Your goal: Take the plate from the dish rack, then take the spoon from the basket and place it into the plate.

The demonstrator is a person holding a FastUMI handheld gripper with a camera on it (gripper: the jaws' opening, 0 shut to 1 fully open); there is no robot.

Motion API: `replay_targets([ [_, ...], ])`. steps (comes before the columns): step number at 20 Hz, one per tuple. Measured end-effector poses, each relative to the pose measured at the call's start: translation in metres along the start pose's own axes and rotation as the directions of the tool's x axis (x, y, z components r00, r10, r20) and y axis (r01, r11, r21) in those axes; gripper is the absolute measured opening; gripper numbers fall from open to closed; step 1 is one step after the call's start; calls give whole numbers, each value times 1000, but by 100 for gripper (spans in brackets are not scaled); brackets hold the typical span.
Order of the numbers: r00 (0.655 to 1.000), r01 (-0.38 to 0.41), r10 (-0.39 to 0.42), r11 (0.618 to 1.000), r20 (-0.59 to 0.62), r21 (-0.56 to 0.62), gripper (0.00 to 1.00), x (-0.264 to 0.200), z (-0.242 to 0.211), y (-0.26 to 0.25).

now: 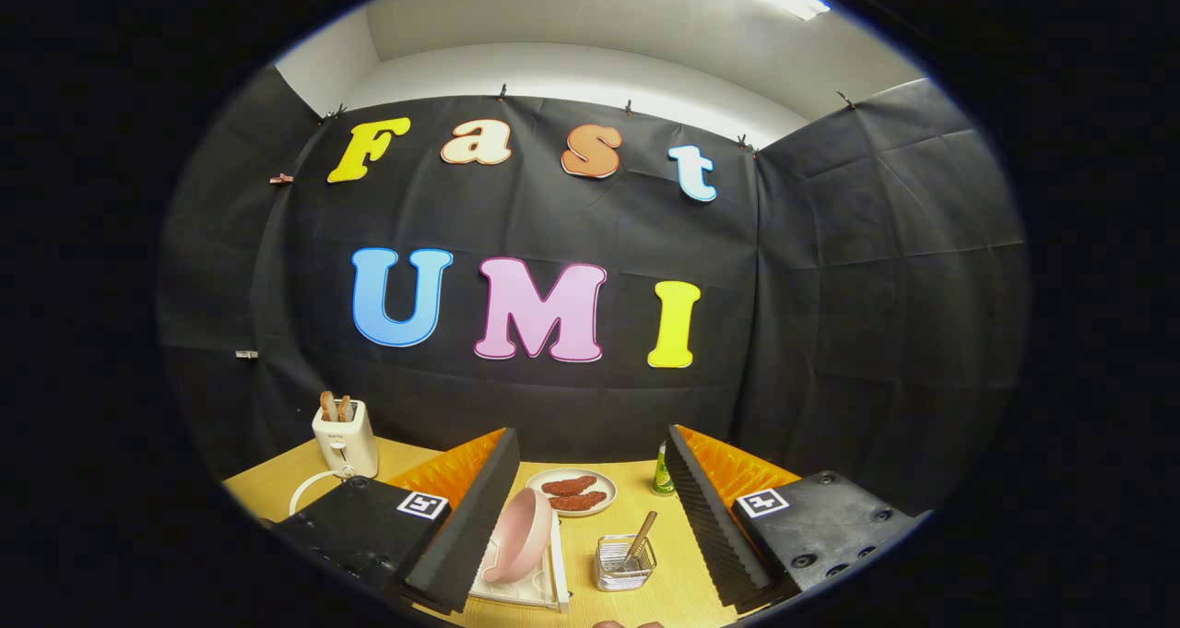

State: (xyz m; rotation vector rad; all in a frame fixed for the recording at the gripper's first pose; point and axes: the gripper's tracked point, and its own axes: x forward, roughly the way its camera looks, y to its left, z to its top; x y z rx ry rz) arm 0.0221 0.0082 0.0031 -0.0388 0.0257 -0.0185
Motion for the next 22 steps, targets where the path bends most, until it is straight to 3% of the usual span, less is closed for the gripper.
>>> replay_targets([
  [6,985,-69,54,994,-161,-89,97,40,-27,27],
  [9,961,-105,61,983,-268,-150,97,63,-49,40],
  [13,891,-101,51,991,-452,-86,98,85,-101,50],
  [17,789,-61,9,996,-614,-64,98,94,-162,48],
  [22,689,-30,-30,997,-724,-70,96,93,-214,39],
])
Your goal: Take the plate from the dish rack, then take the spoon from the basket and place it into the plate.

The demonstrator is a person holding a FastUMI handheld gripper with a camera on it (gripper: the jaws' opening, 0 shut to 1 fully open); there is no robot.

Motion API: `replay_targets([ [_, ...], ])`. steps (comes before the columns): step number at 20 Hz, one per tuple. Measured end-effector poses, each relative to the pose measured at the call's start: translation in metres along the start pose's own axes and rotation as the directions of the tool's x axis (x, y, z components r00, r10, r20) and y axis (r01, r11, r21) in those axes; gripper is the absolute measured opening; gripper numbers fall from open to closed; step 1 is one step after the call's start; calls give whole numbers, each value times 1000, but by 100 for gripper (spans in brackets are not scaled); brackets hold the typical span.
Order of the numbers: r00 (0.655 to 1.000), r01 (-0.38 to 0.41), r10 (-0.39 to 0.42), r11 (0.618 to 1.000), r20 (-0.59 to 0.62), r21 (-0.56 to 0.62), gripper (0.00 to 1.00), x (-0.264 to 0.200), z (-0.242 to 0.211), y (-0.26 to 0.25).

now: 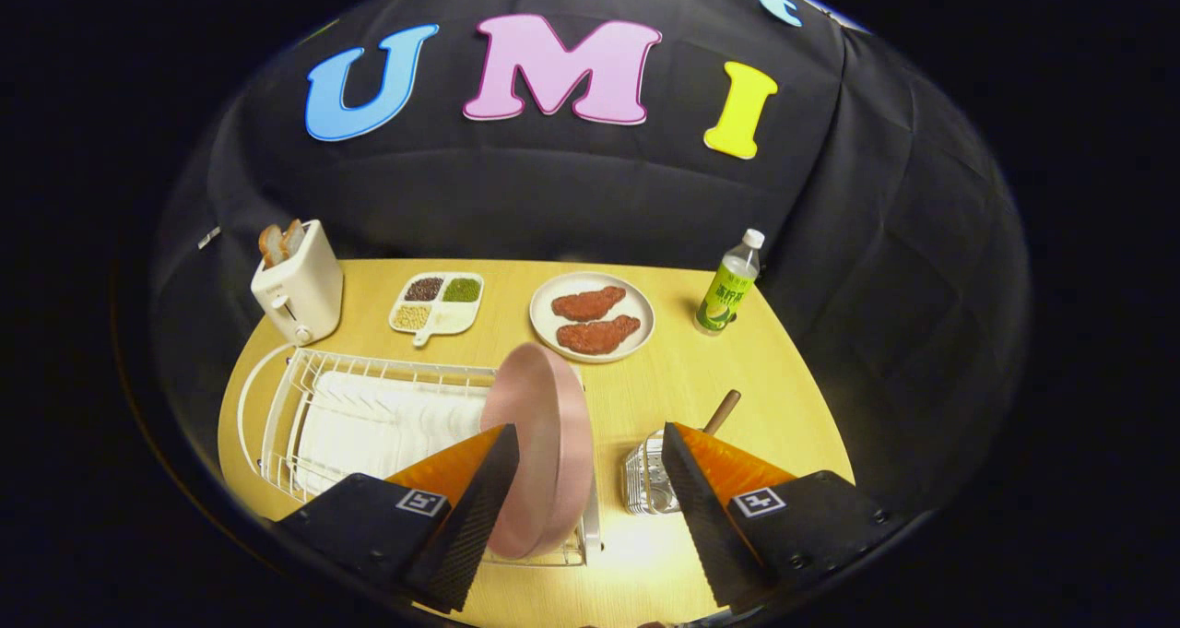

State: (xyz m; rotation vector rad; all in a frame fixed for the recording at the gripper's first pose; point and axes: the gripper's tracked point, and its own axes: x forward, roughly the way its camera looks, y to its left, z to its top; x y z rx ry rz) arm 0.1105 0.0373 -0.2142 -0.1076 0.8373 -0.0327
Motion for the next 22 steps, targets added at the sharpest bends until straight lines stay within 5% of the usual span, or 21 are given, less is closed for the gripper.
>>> replay_targets([
  [3,999,9,-9,1000,-34,18,89,12,-5,3],
  [6,998,-27,29,999,-55,36,58,20,-9,18],
  [10,997,-12,15,999,-77,45,29,23,-13,24],
  [22,996,80,-79,997,-39,15,20,19,2,15],
])
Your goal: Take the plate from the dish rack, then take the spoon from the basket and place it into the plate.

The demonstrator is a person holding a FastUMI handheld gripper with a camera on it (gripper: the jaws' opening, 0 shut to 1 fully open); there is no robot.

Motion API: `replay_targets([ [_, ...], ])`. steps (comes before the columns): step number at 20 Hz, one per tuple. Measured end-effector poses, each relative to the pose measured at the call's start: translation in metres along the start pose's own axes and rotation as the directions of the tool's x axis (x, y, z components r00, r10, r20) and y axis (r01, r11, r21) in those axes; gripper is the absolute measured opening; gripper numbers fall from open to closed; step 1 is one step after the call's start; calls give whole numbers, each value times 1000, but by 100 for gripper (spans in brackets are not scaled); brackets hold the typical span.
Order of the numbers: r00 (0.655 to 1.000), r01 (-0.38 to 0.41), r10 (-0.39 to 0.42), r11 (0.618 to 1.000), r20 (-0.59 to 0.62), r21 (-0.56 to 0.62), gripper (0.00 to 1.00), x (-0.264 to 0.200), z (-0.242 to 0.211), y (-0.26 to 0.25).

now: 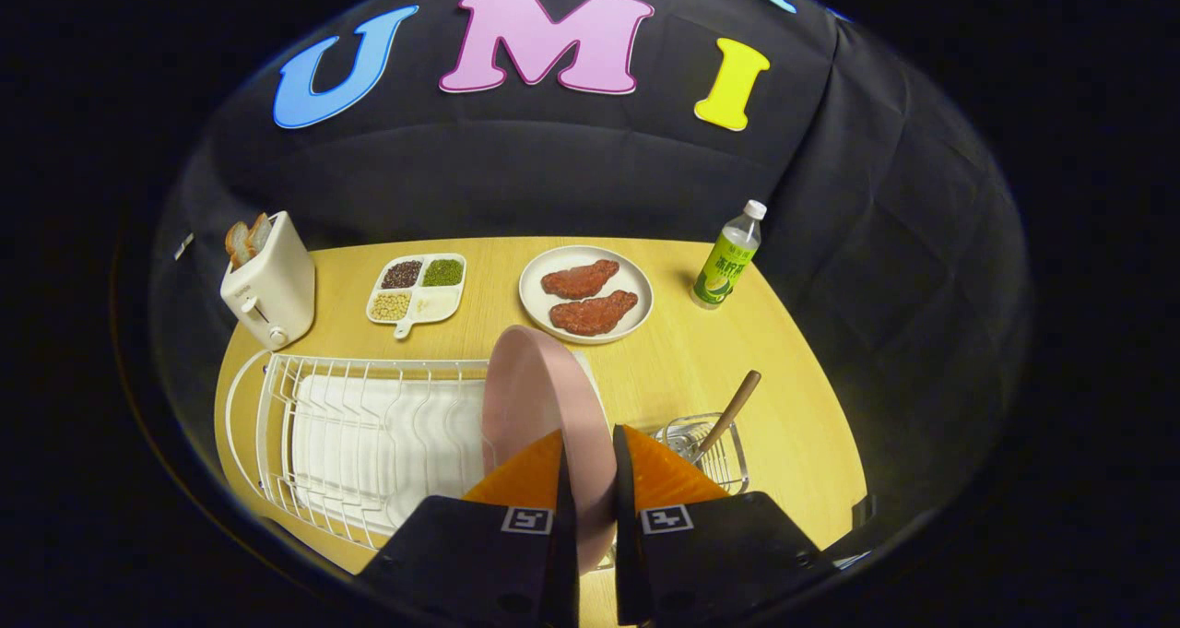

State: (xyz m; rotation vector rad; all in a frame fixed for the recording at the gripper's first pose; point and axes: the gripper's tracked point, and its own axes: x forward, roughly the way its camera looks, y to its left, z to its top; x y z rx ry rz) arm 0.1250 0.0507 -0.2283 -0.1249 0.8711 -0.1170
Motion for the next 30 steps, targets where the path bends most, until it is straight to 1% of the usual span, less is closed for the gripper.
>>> replay_targets([
  [4,997,37,-30,995,75,-88,20,-8,24,2],
  [6,994,33,-22,994,103,-107,20,-17,32,0],
  [8,995,-46,52,997,83,-67,19,-28,32,6],
  [10,992,-106,106,994,62,-1,20,-43,28,2],
  [12,985,-168,164,984,61,64,20,-59,24,-2],
  [13,975,-220,215,971,59,94,19,-71,18,1],
  [15,955,-295,291,944,52,147,20,-90,1,4],
  [18,933,-356,357,910,37,214,20,-113,-34,5],
  [20,929,-362,370,901,15,238,20,-121,-67,5],
  [24,902,-397,427,876,-58,273,20,-127,-135,15],
  [27,896,-395,434,875,-90,279,20,-120,-168,15],
  [30,873,-426,474,856,-114,294,20,-113,-192,19],
])
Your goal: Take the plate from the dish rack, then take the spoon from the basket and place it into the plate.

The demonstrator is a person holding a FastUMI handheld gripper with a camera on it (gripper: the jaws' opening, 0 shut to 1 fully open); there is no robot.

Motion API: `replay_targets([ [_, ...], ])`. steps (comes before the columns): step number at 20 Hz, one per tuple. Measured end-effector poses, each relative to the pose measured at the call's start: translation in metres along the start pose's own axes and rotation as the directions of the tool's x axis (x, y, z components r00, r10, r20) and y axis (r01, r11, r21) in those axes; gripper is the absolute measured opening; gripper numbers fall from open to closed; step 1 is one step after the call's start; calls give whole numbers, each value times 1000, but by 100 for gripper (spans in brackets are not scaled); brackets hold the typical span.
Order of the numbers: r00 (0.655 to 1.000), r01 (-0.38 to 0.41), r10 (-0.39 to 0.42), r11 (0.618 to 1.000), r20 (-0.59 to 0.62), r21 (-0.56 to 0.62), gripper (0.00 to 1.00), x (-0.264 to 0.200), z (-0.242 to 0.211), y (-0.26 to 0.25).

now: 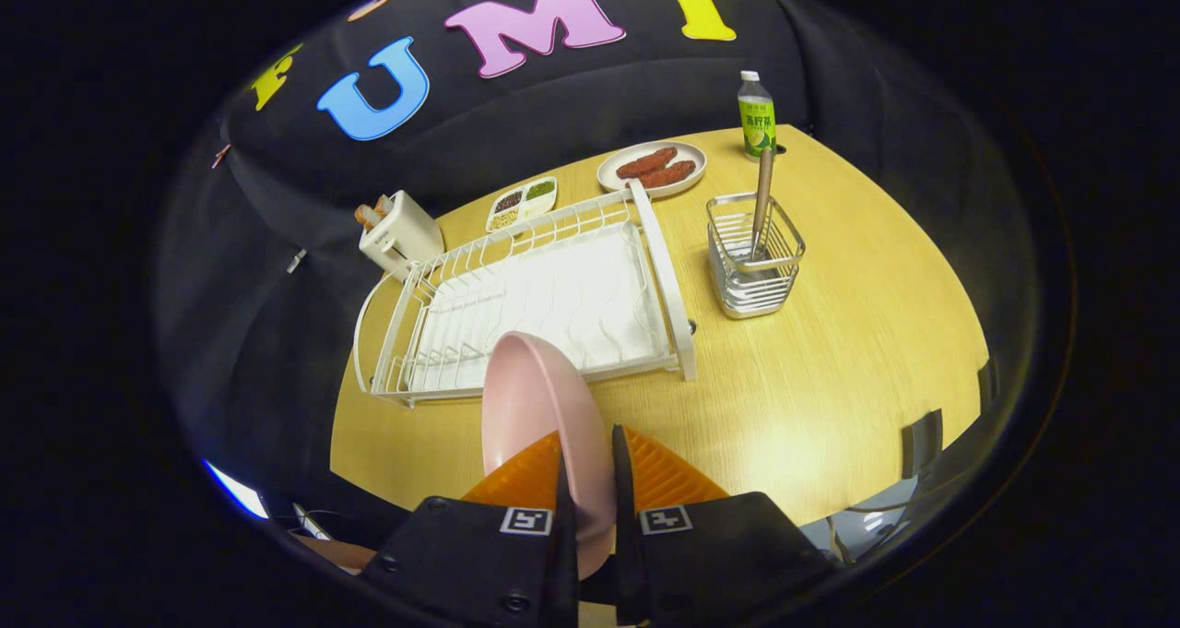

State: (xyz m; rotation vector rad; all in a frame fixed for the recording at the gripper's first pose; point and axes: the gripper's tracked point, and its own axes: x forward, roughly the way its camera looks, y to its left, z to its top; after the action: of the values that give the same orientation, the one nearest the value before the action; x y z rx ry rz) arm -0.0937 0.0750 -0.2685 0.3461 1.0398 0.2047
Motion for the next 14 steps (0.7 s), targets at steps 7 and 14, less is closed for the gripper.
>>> replay_targets([
  [7,994,-49,51,999,-99,23,20,29,-29,-31],
  [14,979,-28,20,999,-202,-37,33,50,-47,-79],
])
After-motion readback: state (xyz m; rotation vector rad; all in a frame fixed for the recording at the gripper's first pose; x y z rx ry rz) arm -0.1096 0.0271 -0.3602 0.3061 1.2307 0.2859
